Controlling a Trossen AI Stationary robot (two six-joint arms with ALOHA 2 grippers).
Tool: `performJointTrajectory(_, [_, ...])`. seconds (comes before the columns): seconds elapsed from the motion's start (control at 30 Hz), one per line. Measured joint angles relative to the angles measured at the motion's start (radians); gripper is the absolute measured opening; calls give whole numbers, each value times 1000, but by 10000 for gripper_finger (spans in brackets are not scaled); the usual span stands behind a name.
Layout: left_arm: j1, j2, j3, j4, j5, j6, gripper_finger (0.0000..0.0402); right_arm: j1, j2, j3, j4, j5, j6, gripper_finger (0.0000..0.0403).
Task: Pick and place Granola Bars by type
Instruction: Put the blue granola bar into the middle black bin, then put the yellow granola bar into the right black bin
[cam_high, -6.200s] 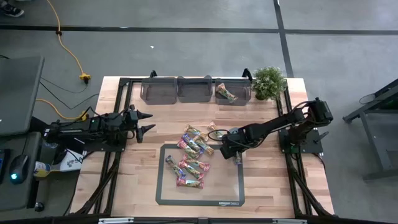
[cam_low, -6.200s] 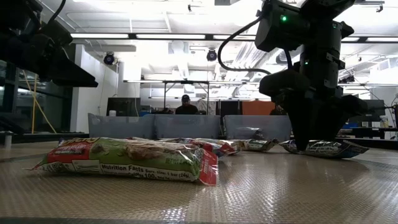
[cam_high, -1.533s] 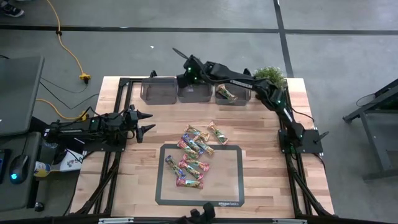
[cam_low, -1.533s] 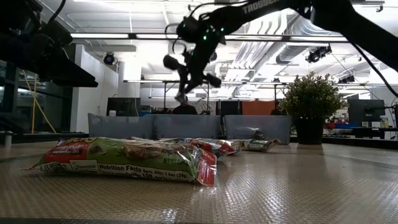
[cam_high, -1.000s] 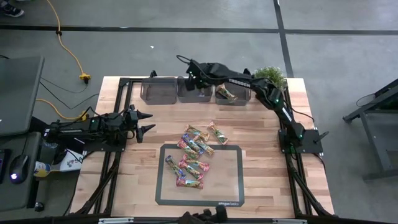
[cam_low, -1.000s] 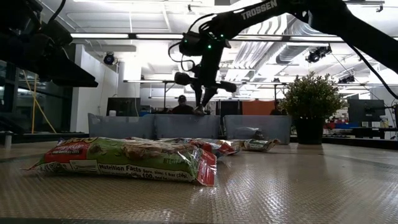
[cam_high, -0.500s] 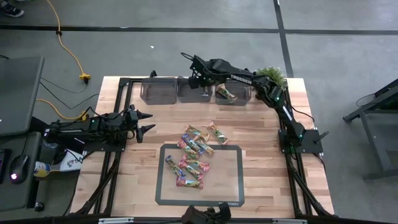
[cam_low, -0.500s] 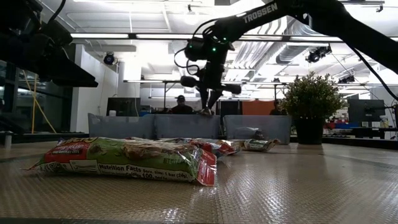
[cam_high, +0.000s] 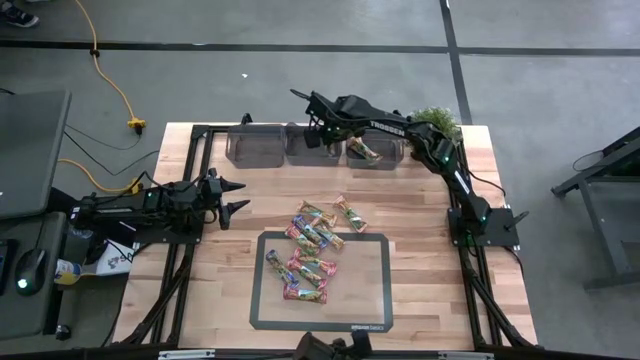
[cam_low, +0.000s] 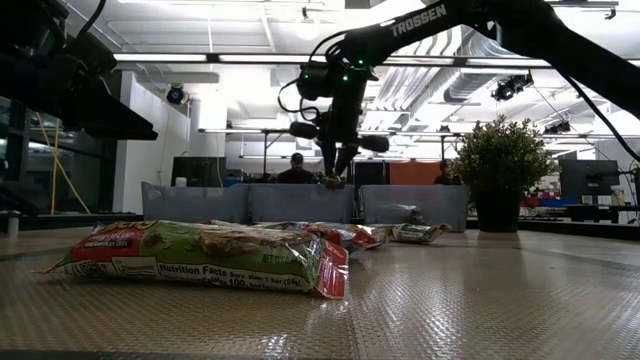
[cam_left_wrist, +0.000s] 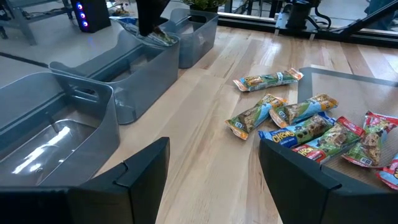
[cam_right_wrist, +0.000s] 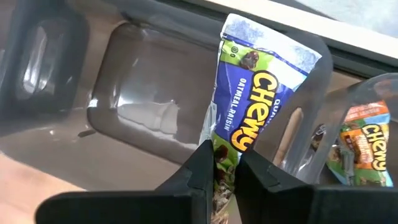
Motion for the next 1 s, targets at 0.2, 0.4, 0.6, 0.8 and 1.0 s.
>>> performJointTrajectory(0.2, [0, 0, 0, 0, 0, 0, 243, 0, 0, 0, 2, -26, -16, 37])
performJointTrajectory(0.4, [0, 0, 0, 0, 0, 0, 243, 0, 0, 0, 3, -41, -16, 58])
performJointTrajectory(0.6, [0, 0, 0, 0, 0, 0, 243, 0, 0, 0, 11, -59, -16, 89])
performJointTrajectory(0.8, [0, 0, 0, 0, 0, 0, 243, 3, -5, 6, 62, -144, -53, 102])
performJointTrajectory(1.0, [0, 0, 0, 0, 0, 0, 243, 29, -7, 119, 63, -155, -131, 104])
